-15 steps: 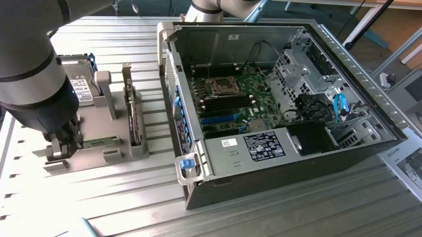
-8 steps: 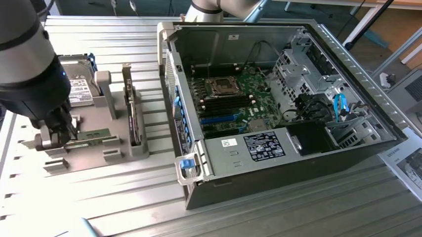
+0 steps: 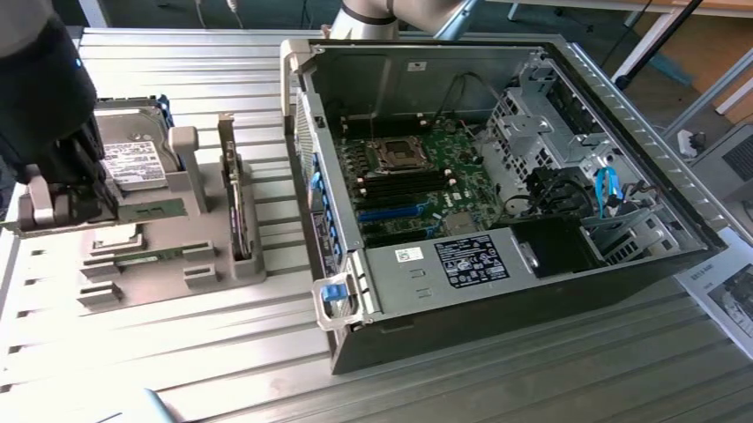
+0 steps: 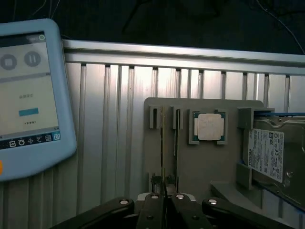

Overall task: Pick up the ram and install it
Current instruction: 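Pick up the ram and move it above insertion slot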

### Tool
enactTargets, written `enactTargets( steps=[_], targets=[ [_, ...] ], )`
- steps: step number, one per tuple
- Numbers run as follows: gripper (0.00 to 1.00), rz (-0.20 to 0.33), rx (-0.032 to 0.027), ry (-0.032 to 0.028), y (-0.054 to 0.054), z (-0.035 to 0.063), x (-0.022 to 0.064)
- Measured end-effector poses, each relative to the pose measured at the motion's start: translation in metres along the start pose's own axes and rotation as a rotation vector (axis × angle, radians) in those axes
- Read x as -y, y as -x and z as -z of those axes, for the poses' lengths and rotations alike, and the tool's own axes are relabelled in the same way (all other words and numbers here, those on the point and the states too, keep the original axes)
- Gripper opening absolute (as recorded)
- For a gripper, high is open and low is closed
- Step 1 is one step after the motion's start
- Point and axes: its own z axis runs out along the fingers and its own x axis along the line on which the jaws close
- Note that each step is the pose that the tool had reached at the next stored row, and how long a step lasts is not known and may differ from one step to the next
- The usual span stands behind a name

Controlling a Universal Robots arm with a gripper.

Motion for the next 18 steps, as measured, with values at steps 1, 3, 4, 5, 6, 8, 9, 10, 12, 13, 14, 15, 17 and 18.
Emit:
enactTargets(
  steps=[1, 3, 4, 5, 6, 8, 9, 10, 12, 13, 14, 15, 17, 18],
  targets=[
    [0.12, 0.000, -0.0001, 0.0001, 0.000, 0.0077, -0.0002],
    [0.12, 0.000, -0.0001, 0.0001, 0.001, 0.0170, -0.0005],
    [0.12, 0.000, 0.0000, 0.0000, 0.001, 0.0209, -0.0006],
    [0.12, 0.000, -0.0001, 0.0001, 0.002, 0.0275, -0.0008],
    [0.12, 0.000, -0.0001, 0.0001, 0.002, 0.0321, -0.0010],
    [0.12, 0.000, -0.0001, 0.0001, 0.002, 0.0416, -0.0012],
    [0.12, 0.000, -0.0001, 0.0001, 0.003, 0.0484, -0.0014],
    [0.12, 0.000, -0.0001, 0.0001, 0.003, 0.0595, -0.0018],
    [0.12, 0.000, -0.0001, 0.0001, 0.004, 0.0701, -0.0021],
    [0.12, 0.000, 0.0000, 0.0000, 0.004, 0.0725, -0.0022],
    [0.12, 0.000, -0.0002, -0.0001, 0.004, 0.0724, -0.0022],
    [0.12, 0.000, -0.0005, -0.0001, 0.004, 0.0725, -0.0022],
    [0.12, 0.000, -0.0006, 0.0001, 0.004, 0.0726, -0.0022],
    [0.12, 0.000, -0.0008, 0.0003, 0.004, 0.0727, -0.0013]
  ],
)
